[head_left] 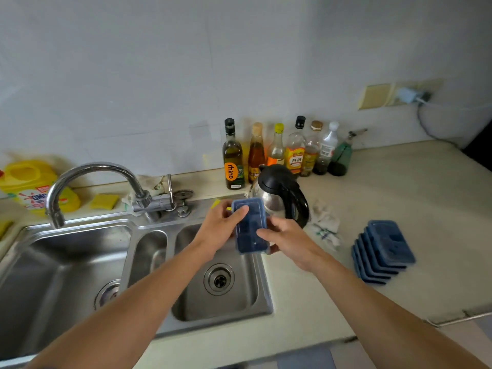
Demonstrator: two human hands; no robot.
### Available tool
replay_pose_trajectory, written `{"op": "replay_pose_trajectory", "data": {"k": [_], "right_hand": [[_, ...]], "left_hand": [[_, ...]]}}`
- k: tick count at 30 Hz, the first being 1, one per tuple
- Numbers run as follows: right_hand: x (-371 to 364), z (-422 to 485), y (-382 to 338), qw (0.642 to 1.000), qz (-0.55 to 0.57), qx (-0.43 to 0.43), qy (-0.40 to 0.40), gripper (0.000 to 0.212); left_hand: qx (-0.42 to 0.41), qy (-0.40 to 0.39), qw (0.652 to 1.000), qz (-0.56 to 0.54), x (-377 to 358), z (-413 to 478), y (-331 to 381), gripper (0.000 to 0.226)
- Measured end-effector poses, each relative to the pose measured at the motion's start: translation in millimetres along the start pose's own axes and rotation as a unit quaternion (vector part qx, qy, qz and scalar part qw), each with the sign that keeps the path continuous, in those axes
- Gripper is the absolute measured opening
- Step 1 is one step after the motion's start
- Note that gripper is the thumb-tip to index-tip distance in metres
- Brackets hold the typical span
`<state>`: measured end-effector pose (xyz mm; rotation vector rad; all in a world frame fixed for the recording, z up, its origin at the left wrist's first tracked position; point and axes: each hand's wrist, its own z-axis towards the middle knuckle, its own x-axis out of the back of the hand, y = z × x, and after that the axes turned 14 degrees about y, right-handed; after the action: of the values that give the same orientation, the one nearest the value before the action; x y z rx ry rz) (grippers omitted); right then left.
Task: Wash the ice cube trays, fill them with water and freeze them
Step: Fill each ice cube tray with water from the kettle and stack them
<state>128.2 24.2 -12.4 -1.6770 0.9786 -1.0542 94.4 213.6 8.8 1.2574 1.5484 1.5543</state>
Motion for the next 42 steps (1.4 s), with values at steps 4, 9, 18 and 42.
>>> {"op": "replay_pose_trajectory", "data": {"k": [4,9,18,42], "right_hand": [[91.9,-34.1,5.6,0.997,0.010,-0.003,0.081,0.021],[197.9,-62.0,21.4,0.984,-0.026,-0.034,0.174,0.016],[271.7,-66.9,48.1,0.971,-0.095,-0.057,0.213,0.010],[275.9,-18.5,168.4,0.942,0.149,-0.296,0.050,0.084]], "left_hand": [[0.066,0.005,0.996,-0.053,-94.0,-42.0,25.5,0.030],[0.055,-0.022,0.998,-0.027,-203.9,-85.6,45.9,0.019],[0.059,-0.034,0.996,0.062,-295.6,-91.3,56.6,0.026],[0.322,-0.148,0.935,0.021,-316.0,-49.4,-41.4,0.100]]}}
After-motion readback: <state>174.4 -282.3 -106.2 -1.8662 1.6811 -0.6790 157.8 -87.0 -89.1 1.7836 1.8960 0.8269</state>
